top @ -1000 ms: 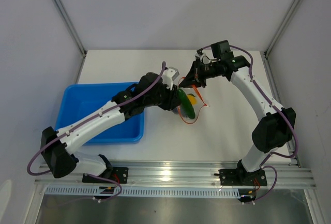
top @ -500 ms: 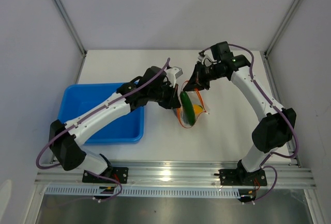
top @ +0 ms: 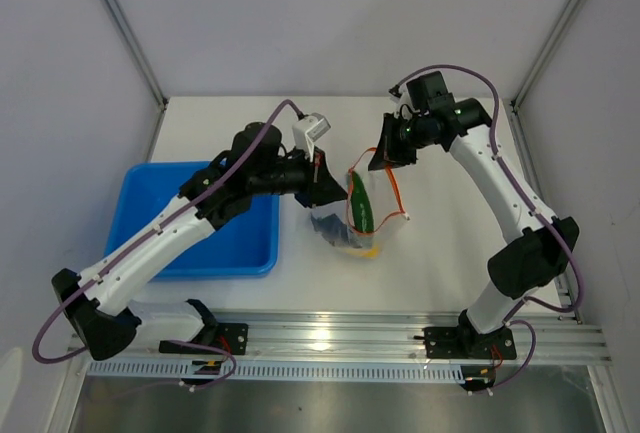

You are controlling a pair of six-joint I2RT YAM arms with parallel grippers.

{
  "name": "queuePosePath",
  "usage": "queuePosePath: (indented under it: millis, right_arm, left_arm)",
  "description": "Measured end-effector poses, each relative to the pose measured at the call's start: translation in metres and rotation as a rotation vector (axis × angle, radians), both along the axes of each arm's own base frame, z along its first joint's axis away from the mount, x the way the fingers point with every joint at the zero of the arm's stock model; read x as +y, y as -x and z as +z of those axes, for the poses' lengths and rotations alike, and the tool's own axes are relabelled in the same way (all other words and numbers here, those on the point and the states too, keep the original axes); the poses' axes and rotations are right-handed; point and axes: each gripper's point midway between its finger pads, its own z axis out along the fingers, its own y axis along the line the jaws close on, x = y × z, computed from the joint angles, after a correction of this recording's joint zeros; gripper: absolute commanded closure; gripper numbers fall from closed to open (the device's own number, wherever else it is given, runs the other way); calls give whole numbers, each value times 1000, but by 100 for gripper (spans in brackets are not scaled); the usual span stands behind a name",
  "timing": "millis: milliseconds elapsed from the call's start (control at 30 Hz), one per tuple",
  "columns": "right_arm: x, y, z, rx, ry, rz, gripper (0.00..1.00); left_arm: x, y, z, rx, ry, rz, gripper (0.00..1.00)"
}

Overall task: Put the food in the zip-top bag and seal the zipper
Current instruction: Adjust the zipper food storage bag at the center of the board.

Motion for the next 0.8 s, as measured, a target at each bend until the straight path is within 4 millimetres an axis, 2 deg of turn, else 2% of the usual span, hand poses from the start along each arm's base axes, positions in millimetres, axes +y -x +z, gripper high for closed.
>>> queuePosePath:
  millis: [100, 233, 333, 367, 467, 667, 800]
  right_arm:
    - [-2, -1, 2, -68, 49, 7, 100]
    - [-3, 3, 15, -162, 66, 20, 100]
    - [-2, 8, 24, -186, 45, 29, 100]
    - [-1, 9, 25, -188, 38, 33, 100]
    - [3, 12, 26, -176, 12, 48, 100]
    - [12, 20, 29, -147, -34, 73, 100]
    - [17, 24, 29, -133, -46, 85, 100]
  left_arm:
    - [1, 2, 2, 29, 14, 7, 99]
    - [4, -3, -12, 106, -13, 43, 100]
    - [5, -6, -25, 153, -44, 57, 70]
    - [6, -6, -28, 164, -54, 62, 52]
    - [7, -6, -34, 193, -71, 72, 35]
    - [2, -4, -43, 236, -82, 51, 19]
    - [-3, -1, -43, 256, -68, 24, 17]
